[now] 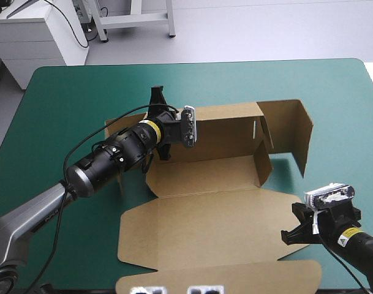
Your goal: Fold the box
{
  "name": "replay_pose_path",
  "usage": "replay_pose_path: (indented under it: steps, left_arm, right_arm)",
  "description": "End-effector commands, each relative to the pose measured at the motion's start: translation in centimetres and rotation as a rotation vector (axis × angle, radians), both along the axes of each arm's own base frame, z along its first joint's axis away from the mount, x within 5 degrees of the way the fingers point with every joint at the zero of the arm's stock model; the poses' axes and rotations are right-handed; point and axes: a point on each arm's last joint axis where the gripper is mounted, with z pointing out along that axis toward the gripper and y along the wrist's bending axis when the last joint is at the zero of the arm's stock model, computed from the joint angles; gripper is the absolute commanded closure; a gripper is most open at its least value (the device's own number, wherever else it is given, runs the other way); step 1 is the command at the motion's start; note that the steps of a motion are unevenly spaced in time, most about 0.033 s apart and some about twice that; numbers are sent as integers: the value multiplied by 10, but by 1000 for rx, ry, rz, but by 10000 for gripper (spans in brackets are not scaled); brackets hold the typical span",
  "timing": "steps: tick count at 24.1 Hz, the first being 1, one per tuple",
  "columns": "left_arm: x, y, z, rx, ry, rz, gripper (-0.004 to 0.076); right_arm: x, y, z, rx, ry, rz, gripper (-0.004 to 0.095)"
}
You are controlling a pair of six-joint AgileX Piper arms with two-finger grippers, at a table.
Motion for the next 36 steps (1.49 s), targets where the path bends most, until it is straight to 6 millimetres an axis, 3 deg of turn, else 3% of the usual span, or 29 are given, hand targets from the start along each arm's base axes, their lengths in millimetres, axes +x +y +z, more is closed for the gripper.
replay_pose_path:
  steps: [1, 10, 15, 19, 29, 32, 36]
  left_arm:
    - [-9, 3, 23, -64, -93, -37, 732]
    - [-13, 2, 1, -56, -82, -75, 733]
    - [-15, 5, -8, -39, -88, -86, 733]
    - [-16, 7, -7, -52, -72, -62, 733]
    - [-14, 15, -10, 8, -56, 15, 733]
    - [-14, 15, -10, 8, -56, 15, 733]
    - [-14, 15, -10, 15, -59, 16, 733]
  right_arm:
    - [5, 0, 27, 41, -146, -14, 928]
    - [12, -1, 44, 108, -329, -60, 926]
    - [23, 2, 60, 107, -322, -61, 926]
    - [57, 10, 84, 72, -309, -61, 926]
    - [186, 38, 156, -59, -123, -90, 926]
    - [209, 39, 166, -86, -75, -112, 926]
    - [238, 37, 165, -72, 14, -152, 926]
